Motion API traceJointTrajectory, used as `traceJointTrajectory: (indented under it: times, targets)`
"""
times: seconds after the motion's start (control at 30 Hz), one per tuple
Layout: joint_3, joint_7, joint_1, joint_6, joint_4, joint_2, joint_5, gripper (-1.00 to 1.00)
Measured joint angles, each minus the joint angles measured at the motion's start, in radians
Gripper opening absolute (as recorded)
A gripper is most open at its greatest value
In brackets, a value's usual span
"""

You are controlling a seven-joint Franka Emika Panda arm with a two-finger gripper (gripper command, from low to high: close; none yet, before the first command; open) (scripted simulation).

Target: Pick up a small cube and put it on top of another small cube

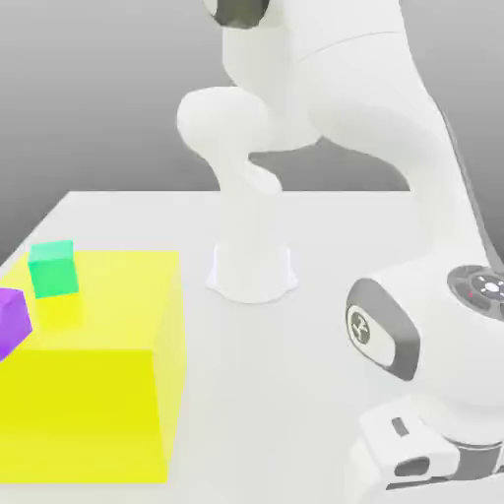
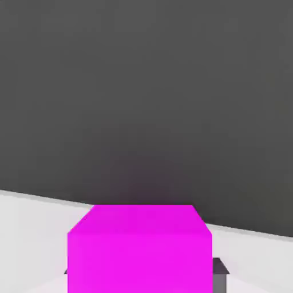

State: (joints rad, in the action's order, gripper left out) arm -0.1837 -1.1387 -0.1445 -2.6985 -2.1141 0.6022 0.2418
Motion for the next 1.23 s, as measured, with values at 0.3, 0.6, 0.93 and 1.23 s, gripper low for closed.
traceJointTrajectory:
  times: [0.3,0.6,0.93,1.23]
  targets:
    - [0.031,0.008,0.098,0.194,-0.078,-0.272,-0.063,-1.00]
    - [0.196,-0.070,0.315,0.403,-0.185,-0.591,-0.090,-1.00]
    - [0.343,-0.138,0.521,0.630,-0.305,-0.955,-0.151,-1.00]
    - [0.382,-0.142,0.559,0.496,-0.426,-0.945,-0.166,1.00]
